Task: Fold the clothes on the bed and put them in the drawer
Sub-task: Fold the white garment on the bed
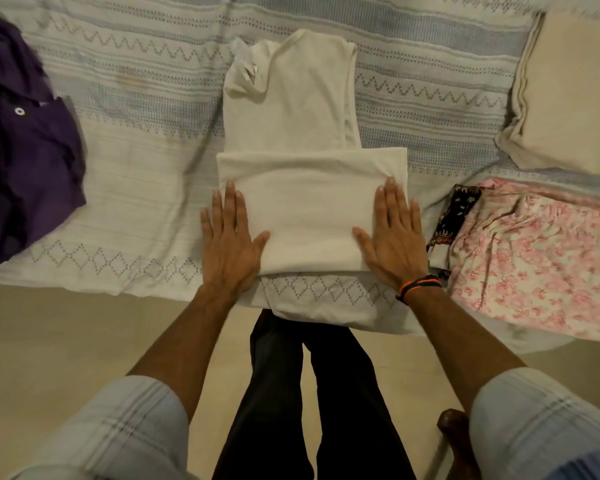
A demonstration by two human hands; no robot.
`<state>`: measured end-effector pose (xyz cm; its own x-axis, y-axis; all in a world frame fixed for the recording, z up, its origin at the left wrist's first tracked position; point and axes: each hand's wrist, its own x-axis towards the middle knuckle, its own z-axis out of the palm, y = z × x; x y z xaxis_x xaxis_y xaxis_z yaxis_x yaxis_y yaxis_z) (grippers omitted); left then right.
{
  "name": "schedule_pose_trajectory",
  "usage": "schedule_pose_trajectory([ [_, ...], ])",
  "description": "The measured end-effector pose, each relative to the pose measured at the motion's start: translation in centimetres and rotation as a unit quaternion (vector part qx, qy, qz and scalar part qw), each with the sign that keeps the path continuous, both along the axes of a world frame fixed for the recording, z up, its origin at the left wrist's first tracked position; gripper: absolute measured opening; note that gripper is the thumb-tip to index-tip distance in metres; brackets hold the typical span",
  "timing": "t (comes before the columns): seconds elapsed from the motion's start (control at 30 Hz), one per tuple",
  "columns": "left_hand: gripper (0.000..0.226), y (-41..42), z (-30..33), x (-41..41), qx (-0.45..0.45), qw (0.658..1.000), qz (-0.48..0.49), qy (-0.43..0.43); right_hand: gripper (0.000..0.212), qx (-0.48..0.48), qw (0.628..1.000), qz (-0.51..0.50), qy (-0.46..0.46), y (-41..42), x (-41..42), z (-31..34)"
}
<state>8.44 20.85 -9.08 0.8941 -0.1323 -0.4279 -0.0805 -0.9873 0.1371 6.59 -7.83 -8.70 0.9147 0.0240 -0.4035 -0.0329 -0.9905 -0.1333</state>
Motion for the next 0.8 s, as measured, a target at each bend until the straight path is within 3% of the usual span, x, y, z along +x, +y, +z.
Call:
schedule_pose_trajectory([
  [0.2,0.094,-3.5,1.1,-3.2,-0.088,0.982,-0.163,0.016,0.096,0.048,0.990,0.131,-0.004,4.3,-2.1,1.2],
  [0.3,0.087,-3.4,0.4,-4.4,-0.056,0.987,-0.149,0.021,0.095,0.023,0.992,0.127,0.010,4.7,-3.4,0.7],
  [0.47,0.084,-1.4,0.1,-3.9,-0.011,0.988,-0.156,-0.014,0.072,-0.005,0.995,0.097,-0.019,2.7,-3.6,0.1],
  [0.8,0.053,-1.7,7.5,-1.9,-0.024,0.993,-0.116,0.002,0.054,0.033,0.996,0.085,-0.026,0.5,-2.7,5.9],
])
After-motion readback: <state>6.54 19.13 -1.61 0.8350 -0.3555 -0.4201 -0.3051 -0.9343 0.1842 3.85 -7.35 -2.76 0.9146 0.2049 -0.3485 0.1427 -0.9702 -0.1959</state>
